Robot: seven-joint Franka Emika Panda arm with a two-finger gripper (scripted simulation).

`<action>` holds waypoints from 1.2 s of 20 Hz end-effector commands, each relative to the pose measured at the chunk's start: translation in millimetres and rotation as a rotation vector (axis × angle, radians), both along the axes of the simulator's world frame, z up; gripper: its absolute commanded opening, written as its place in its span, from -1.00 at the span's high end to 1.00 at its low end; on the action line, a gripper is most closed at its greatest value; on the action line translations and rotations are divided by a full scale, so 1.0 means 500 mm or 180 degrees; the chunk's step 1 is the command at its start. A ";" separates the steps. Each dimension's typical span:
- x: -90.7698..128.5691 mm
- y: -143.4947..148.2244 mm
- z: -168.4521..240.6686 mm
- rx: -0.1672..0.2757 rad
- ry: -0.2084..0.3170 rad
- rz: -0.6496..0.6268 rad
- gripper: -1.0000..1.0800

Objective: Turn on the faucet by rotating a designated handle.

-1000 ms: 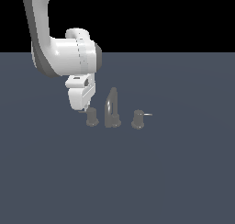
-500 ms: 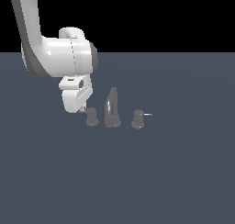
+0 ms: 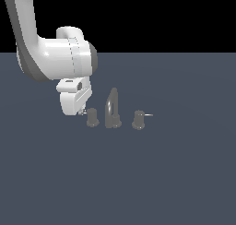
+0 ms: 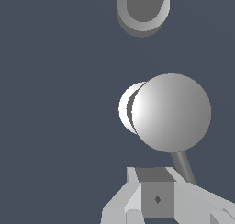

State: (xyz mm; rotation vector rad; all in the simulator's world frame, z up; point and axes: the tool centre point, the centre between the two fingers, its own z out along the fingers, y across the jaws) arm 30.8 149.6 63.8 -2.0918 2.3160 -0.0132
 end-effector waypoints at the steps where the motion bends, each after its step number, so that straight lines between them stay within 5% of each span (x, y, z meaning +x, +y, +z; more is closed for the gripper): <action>1: -0.031 -0.004 0.000 -0.0024 0.0056 0.0007 1.00; 24: -0.106 -0.056 -0.001 0.0003 0.0048 0.0072 1.00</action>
